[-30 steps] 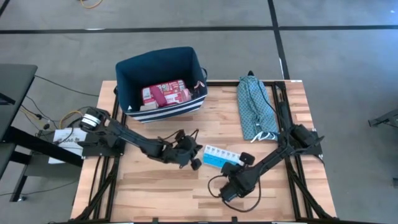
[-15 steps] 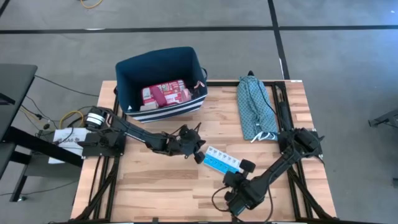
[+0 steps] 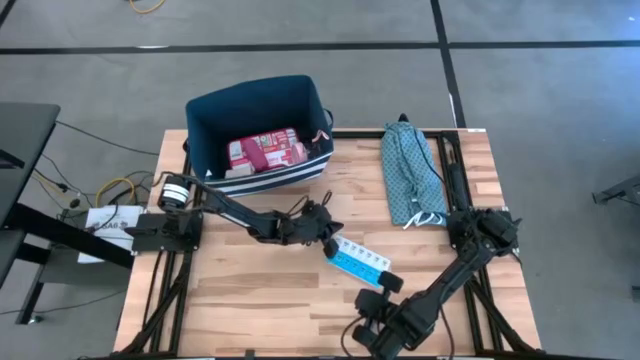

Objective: Pick & place medical supplies in basket/bin
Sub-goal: Put the white pill organizer into the blue bin

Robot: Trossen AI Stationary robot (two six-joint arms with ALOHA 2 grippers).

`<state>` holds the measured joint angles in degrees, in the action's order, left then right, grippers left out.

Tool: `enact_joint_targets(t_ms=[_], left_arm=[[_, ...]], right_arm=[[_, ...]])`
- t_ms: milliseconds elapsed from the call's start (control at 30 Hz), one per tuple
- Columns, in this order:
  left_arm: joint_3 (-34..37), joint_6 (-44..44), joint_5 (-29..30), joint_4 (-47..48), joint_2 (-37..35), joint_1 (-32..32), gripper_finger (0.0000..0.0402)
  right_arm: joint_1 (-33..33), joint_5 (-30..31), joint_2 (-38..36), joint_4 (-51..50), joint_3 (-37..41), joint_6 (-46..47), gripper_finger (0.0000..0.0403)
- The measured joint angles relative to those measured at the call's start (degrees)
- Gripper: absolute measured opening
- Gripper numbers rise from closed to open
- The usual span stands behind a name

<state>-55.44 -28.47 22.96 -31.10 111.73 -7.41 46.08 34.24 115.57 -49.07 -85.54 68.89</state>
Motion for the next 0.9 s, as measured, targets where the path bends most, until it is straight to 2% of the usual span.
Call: enact_joint_targets(t_ms=[133, 333, 533, 800, 900], left_arm=[[0.0, -0.1, -1.5, 1.4, 0.0, 1.4, 0.0], [0.0, -1.3, -2.0, 3.7, 0.0, 3.0, 0.0], [0.0, -3.1, -5.7, 4.2, 0.0, 3.7, 0.0], [0.0, -4.3, -5.6, 5.6, 0.0, 2.3, 0.0], [0.0, -4.3, -3.9, 5.7, 0.0, 1.4, 0.0]], right_arm=[[-0.5, 0.4, 0.0, 4.1, 3.5, 0.9, 0.0], [-1.2, 0.2, 0.0, 4.4, 7.2, 7.6, 0.0], [-1.2, 0.2, 0.0, 6.7, 7.3, 8.1, 0.0], [-1.2, -2.8, 0.0, 7.8, 7.3, 9.0, 0.0], [-0.8, -2.9, 0.0, 7.6, 7.3, 9.8, 0.0]])
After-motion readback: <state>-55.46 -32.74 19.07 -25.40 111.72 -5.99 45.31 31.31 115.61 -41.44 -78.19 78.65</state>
